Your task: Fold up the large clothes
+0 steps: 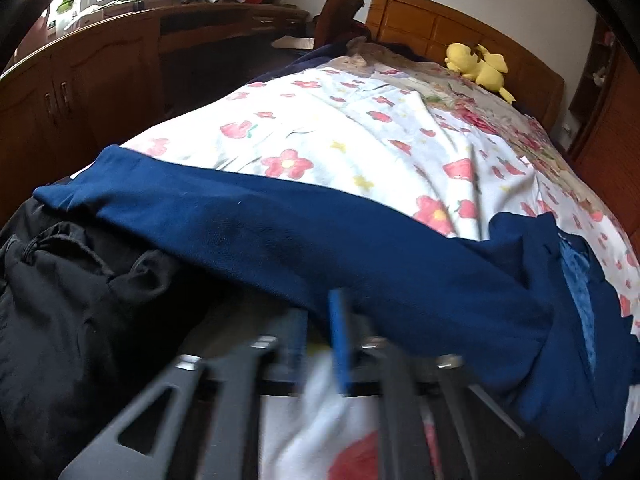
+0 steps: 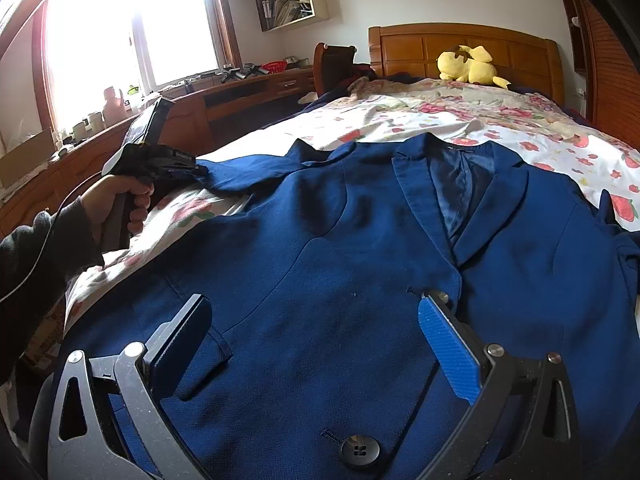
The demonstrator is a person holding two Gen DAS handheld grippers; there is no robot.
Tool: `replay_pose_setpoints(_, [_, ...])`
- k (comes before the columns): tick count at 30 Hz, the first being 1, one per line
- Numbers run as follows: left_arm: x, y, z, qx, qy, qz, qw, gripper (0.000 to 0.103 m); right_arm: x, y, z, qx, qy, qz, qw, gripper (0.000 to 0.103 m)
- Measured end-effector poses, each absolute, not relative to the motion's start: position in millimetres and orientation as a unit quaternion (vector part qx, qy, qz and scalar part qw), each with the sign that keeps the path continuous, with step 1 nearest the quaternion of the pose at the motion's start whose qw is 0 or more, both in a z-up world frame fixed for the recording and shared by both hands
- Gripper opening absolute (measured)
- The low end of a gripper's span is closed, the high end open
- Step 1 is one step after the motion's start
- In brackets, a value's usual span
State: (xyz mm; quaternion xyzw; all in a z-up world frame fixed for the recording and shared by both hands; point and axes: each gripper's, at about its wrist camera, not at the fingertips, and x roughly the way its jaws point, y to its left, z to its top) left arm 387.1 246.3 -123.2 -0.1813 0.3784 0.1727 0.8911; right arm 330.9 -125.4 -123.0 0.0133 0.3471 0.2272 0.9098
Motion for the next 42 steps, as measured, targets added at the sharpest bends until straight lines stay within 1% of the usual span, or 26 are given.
replay_pose_setpoints(3, [384, 231, -108, -0.136, 0.372, 0.179, 0.901, 0.002, 332, -125, -124, 0.013, 0.347, 0.227, 0.910, 0.103])
replay_pose_setpoints(7, [388, 200, -80, -0.095, 0.354, 0.165, 0.916, 0.001, 331, -126, -124, 0.017, 0.345, 0.227, 0.911, 0.103])
replay_pose_setpoints(10, [384, 164, -56, -0.074, 0.336, 0.132, 0.930, 0.001, 331, -128, -122, 0.024, 0.343, 0.228, 0.911, 0.103])
replay_pose_setpoints(13, [373, 125, -45, -0.054, 0.325, 0.099, 0.939, 0.001, 330, -132, -121, 0.033, 0.340, 0.228, 0.912, 0.103])
replay_pose_setpoints(18, [358, 92, -53, -0.017, 0.329, 0.068, 0.942, 0.001, 330, -132, -121, 0.035, 0.338, 0.227, 0.913, 0.103])
replay_pose_setpoints(22, [345, 97, -71, -0.015, 0.341, 0.074, 0.937, 0.001, 330, -133, -121, 0.037, 0.337, 0.227, 0.913, 0.103])
replay_pose_setpoints(24, [336, 102, -79, -0.013, 0.348, 0.073, 0.934, 0.003, 330, -134, -120, 0.037, 0.338, 0.228, 0.912, 0.103])
replay_pose_setpoints(27, [330, 107, -92, -0.002, 0.362, 0.074, 0.929, 0.007, 330, -133, -121, 0.034, 0.339, 0.228, 0.912, 0.103])
replay_pose_setpoints(30, [322, 118, -98, -0.009, 0.369, 0.074, 0.926, 0.017, 330, -133, -122, 0.033, 0.341, 0.229, 0.911, 0.103])
replay_pose_setpoints(32, [318, 130, -101, -0.019, 0.367, 0.079, 0.927, 0.034, 330, -133, -122, 0.033, 0.341, 0.228, 0.911, 0.103])
replay_pose_setpoints(33, [315, 135, -101, -0.024, 0.363, 0.080, 0.928, 0.039, 330, -133, -122, 0.032, 0.341, 0.228, 0.911, 0.103])
replay_pose_setpoints(34, [314, 143, -103, -0.029, 0.358, 0.084, 0.930, 0.047, 330, -133, -122, 0.032, 0.341, 0.228, 0.911, 0.103])
replay_pose_setpoints(35, [314, 146, -103, -0.033, 0.354, 0.089, 0.930, 0.051, 330, -133, -122, 0.032, 0.340, 0.228, 0.912, 0.103])
replay_pose_setpoints(38, [310, 158, -107, -0.044, 0.344, 0.102, 0.932, 0.056, 330, -134, -122, 0.033, 0.341, 0.228, 0.911, 0.103])
replay_pose_setpoints(42, [308, 179, -118, -0.063, 0.341, 0.128, 0.929, 0.057, 330, -133, -122, 0.033, 0.341, 0.228, 0.911, 0.103])
